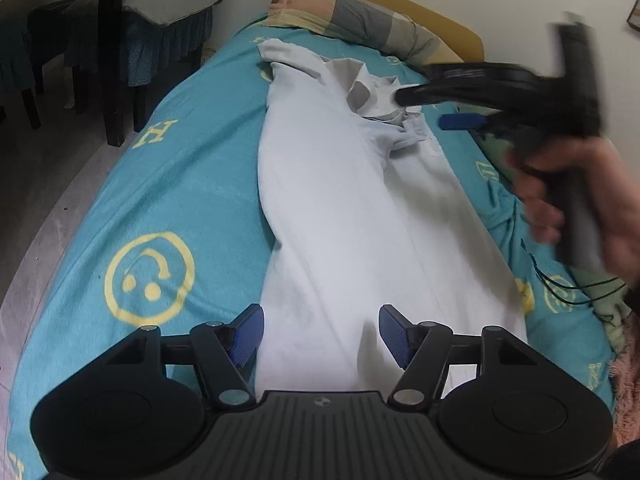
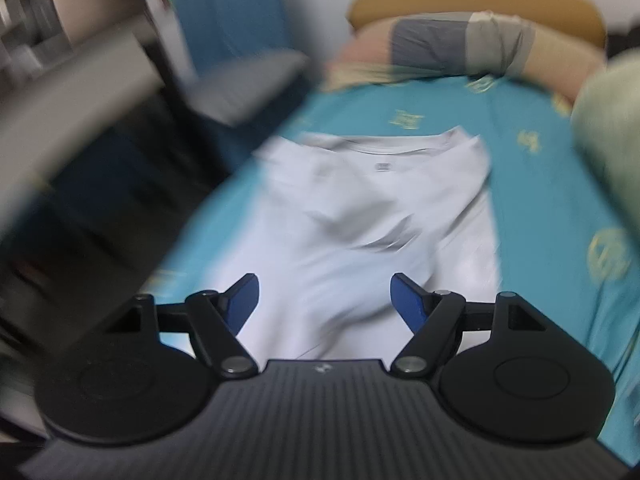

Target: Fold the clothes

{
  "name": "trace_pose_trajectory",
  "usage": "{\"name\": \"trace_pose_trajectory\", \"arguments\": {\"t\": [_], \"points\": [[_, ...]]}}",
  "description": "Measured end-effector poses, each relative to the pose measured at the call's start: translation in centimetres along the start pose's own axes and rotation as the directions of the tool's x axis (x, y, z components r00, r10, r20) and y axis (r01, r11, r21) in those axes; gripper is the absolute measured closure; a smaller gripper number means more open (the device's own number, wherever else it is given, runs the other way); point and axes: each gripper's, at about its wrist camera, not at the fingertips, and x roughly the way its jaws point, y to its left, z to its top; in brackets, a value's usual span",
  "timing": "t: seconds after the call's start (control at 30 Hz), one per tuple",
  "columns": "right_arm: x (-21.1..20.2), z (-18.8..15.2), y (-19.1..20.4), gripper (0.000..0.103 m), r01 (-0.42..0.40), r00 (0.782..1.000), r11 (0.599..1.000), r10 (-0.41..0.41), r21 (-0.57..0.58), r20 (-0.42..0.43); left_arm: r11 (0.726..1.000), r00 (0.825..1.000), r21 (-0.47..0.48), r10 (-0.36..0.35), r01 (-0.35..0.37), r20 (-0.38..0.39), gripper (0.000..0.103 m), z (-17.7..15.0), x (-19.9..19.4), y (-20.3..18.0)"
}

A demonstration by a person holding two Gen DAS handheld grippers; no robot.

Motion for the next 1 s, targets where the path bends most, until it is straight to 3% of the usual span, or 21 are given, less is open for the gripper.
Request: {"name": "trace_pose_trajectory", "arguments": {"t": [0.07,0.17,0.2,0.23,0.27,0.3,0.47,0.53,0.63,0.73,0.8,0.87,0.93,1.0], "points": [[3.4,0.6,0.5,0.029,0.057,0.998,0.996,-0.056,-0.071,0.023,0.999,0.999,-0.018,-0.039,0.040,0.013,0.038,0.3,0.5,0.6],[6.9,1.2,0.2,0.030,0.090,0.994,0.991,-0.083,-0.101,0.077,0.999,0.999,0.046,-0.022,0.021,0.037,0.038,0.2,1.1,0.8],[7.3,1.4,-0.2,0.036,0.099,0.992,0.991,-0.090,-0.089,0.092,0.997,0.999,0.077,-0.012,0.009,0.041,0.040,0.0,1.3,0.9],[7.6,1.6,-0.7,0.054,0.107,0.990,0.991,-0.098,-0.076,0.106,0.996,0.999,0.094,-0.013,0.008,0.048,0.040,-0.1,1.5,1.2],[7.9,1.9,-1.1,0.085,0.115,0.987,0.991,-0.106,-0.064,0.120,0.997,0.998,0.077,-0.029,0.025,0.047,0.040,-0.1,1.7,1.6],[8.2,2.1,-1.6,0.093,0.122,0.984,0.991,-0.115,-0.051,0.134,0.997,0.998,0.057,-0.047,0.044,0.046,0.040,-0.1,2.0,2.1],[9.6,3.6,-4.5,0.095,0.162,0.966,0.986,-0.167,0.039,0.199,0.996,0.993,-0.002,-0.086,0.086,0.084,0.042,0.4,2.9,3.5],[10.8,4.2,-6.5,0.095,0.184,0.963,0.977,-0.201,0.107,0.178,0.996,0.992,-0.003,-0.094,0.094,0.087,0.042,0.5,3.2,3.6],[12.4,4.4,-9.1,0.094,0.204,0.962,0.960,-0.232,0.189,0.142,0.996,0.992,0.020,-0.090,0.089,0.092,0.042,0.7,3.5,3.3],[12.2,3.8,-9.8,0.089,0.146,0.975,0.959,-0.181,0.243,0.126,0.996,0.993,0.056,-0.074,0.069,0.093,0.043,0.5,3.5,3.2],[11.3,3.6,-9.5,0.074,0.122,0.984,0.958,-0.150,0.259,0.093,0.995,0.994,0.083,-0.058,0.050,0.093,0.043,0.3,3.3,3.0],[9.5,3.1,-8.7,0.036,0.099,0.988,0.961,-0.125,0.258,0.085,0.995,0.995,0.094,-0.043,0.035,0.091,0.043,0.2,3.1,2.7],[6.9,2.4,-7.6,0.025,0.112,0.987,0.961,-0.137,0.252,0.086,0.996,0.995,0.083,-0.049,0.042,0.084,0.043,0.1,2.7,2.6],[3.8,1.6,-6.3,0.026,0.097,0.989,0.962,-0.121,0.256,0.081,0.996,0.994,0.075,-0.050,0.044,0.093,0.043,-0.1,1.8,2.4]]}}
